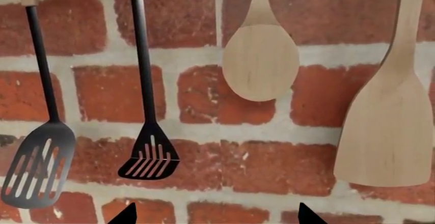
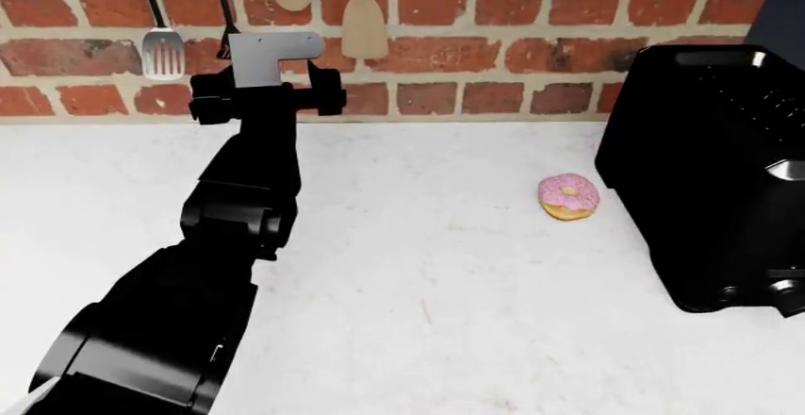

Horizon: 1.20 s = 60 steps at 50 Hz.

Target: Pick the bar and peanut butter from the counter and place them in the cabinets closest to them.

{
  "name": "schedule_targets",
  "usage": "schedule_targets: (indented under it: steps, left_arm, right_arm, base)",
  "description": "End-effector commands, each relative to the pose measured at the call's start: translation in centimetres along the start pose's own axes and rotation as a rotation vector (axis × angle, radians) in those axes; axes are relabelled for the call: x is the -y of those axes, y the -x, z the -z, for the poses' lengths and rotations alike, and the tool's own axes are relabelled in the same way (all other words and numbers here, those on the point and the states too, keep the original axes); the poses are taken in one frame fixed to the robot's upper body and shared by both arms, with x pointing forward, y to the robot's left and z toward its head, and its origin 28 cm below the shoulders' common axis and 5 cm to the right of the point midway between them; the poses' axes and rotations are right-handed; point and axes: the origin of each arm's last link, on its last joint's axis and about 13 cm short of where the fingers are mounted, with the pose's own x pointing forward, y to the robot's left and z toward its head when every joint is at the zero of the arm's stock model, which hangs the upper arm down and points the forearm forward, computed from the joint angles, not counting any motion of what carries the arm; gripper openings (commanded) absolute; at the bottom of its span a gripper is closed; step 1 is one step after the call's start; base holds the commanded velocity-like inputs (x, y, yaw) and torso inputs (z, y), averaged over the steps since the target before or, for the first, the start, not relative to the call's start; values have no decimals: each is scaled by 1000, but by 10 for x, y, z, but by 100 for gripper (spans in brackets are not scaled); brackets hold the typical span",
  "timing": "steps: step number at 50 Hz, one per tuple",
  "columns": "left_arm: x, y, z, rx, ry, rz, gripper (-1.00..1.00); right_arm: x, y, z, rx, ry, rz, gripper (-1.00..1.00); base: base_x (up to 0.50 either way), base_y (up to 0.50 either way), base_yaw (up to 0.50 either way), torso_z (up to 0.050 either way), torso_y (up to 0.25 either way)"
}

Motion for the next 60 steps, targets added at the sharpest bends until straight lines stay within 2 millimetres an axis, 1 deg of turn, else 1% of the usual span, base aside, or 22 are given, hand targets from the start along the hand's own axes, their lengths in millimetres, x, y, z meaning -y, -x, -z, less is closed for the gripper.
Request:
schedule_targets:
  steps: [1,6,14,23,24,39,45,53,60]
  left_arm:
    - [0,0,0,1,-1,2,100]
    - [0,0,0,2,-2,3,100]
    - [0,0,0,2,-2,4,100]
    - [0,0,0,2,-1,4,100]
    - [0,0,0,2,-1,5,100]
    - [0,0,0,3,-3,5,100]
    - [0,0,0,3,-3,5,100]
    - [0,0,0,5,-2,4,100]
    - [0,0,0,8,-1,-12,100]
  right_arm:
    - [4,-18,28,-133,6,9,-100]
    - [5,-26,44,-215,22,24,-100]
    - [1,-33,70,-360,26,0,-100]
    - [3,-38,87,-463,12,-10,-100]
    - [3,-38,88,-468,13,-9,100]
    - [1,-36,81,-422,10,-36,100]
    - [2,-34,72,-377,46,-28,100]
    - [-5,-22,38,-157,94,-44,100]
    - [-9,-16,20,-86,100,-56,100]
  base:
    - [0,0,0,0,0]
    - [0,0,0,0,0]
    - [5,1,2,0,0]
    - [11,3,7,0,0]
    - [0,3,7,0,0]
    - [10,3,7,0,0]
    - [9,2,6,0,0]
    - [9,3,6,0,0]
    - [2,0,2,0,0]
